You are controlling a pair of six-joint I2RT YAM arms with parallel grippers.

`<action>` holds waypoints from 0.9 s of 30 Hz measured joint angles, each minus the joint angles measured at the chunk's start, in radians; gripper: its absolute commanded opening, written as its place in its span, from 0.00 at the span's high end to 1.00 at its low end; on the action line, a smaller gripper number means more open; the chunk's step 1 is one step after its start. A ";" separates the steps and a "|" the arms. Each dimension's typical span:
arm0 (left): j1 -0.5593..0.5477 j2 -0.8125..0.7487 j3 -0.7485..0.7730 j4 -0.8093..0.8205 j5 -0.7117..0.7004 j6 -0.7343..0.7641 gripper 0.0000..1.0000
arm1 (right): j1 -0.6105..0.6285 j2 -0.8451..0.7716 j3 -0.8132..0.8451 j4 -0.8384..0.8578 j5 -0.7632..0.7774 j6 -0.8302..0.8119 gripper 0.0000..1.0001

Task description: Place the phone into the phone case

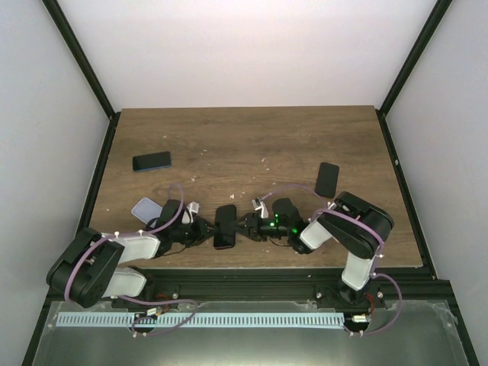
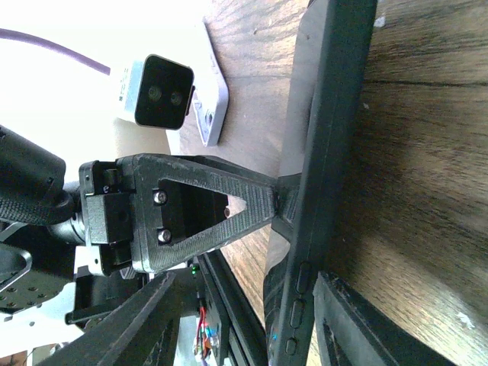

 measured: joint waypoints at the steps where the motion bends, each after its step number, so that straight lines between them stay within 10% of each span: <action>1: 0.000 -0.001 -0.003 0.005 0.000 0.000 0.76 | -0.004 0.009 0.002 0.009 -0.013 0.000 0.52; 14: -0.012 0.002 -0.013 0.017 0.060 -0.001 0.77 | -0.003 0.052 0.085 -0.067 -0.089 -0.024 0.56; 27: -0.027 -0.020 -0.007 -0.048 0.119 0.007 0.75 | 0.003 -0.006 0.154 -0.301 -0.044 -0.150 0.80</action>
